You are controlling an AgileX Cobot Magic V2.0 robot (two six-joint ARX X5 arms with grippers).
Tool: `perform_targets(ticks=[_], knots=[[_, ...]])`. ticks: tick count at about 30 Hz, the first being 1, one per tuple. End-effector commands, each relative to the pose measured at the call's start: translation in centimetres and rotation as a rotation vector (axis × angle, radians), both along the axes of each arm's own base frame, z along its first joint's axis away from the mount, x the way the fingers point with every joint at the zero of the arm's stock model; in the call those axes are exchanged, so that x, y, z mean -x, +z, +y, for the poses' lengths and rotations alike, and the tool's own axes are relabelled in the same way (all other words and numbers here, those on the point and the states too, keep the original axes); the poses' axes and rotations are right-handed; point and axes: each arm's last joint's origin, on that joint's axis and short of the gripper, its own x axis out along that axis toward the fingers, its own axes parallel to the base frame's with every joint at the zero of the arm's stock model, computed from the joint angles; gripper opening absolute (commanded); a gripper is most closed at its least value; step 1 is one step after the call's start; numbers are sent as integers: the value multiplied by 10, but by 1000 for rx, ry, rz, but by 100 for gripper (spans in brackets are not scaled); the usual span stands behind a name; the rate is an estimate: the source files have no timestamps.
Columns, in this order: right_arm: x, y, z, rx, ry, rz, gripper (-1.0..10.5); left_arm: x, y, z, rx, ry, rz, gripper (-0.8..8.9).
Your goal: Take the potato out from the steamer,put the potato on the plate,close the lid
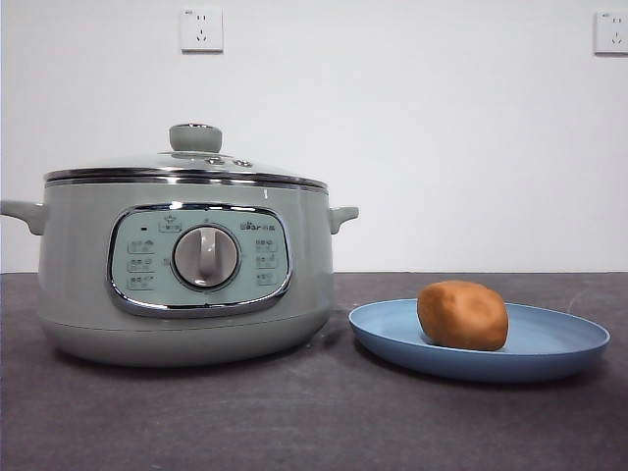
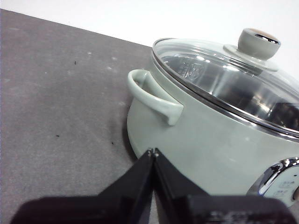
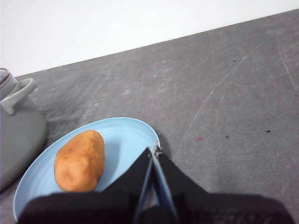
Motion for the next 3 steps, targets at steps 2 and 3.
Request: perform_targets(ticks=[2,3], knots=[[0,-4,0,-6,-3,17,-16,-1,-4,0,5,8,8,-3],[0,-4,0,-6,-3,17,-16,-1,-4,0,5,8,8,-3]])
